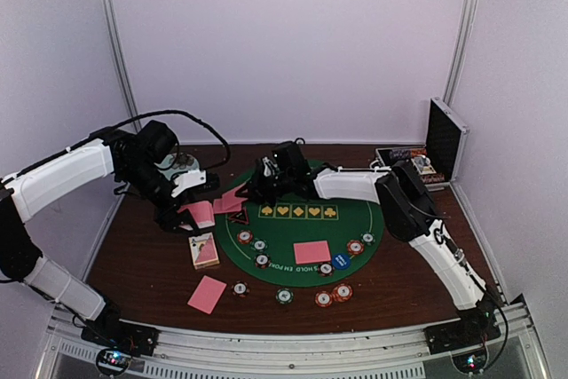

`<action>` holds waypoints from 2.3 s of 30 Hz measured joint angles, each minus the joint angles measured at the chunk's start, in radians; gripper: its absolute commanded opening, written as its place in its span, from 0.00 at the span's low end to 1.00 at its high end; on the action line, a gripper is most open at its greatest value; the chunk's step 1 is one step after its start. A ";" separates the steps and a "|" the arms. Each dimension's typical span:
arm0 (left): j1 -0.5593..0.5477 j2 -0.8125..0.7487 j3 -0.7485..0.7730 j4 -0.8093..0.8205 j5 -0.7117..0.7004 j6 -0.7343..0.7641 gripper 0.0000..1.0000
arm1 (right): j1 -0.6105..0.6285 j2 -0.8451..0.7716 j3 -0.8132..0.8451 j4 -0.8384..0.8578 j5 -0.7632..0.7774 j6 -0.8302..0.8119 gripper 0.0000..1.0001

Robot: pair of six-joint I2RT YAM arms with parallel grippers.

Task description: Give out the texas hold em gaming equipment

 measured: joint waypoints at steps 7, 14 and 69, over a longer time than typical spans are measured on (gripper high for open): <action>0.000 0.000 -0.005 0.000 0.002 0.000 0.00 | 0.000 0.064 0.144 -0.077 0.060 -0.028 0.33; 0.000 0.000 -0.008 0.000 0.003 0.000 0.00 | 0.000 0.064 0.156 -0.216 0.121 -0.110 0.48; 0.000 0.011 0.010 0.003 0.011 -0.013 0.00 | 0.237 -0.402 -0.478 0.350 0.007 0.083 0.74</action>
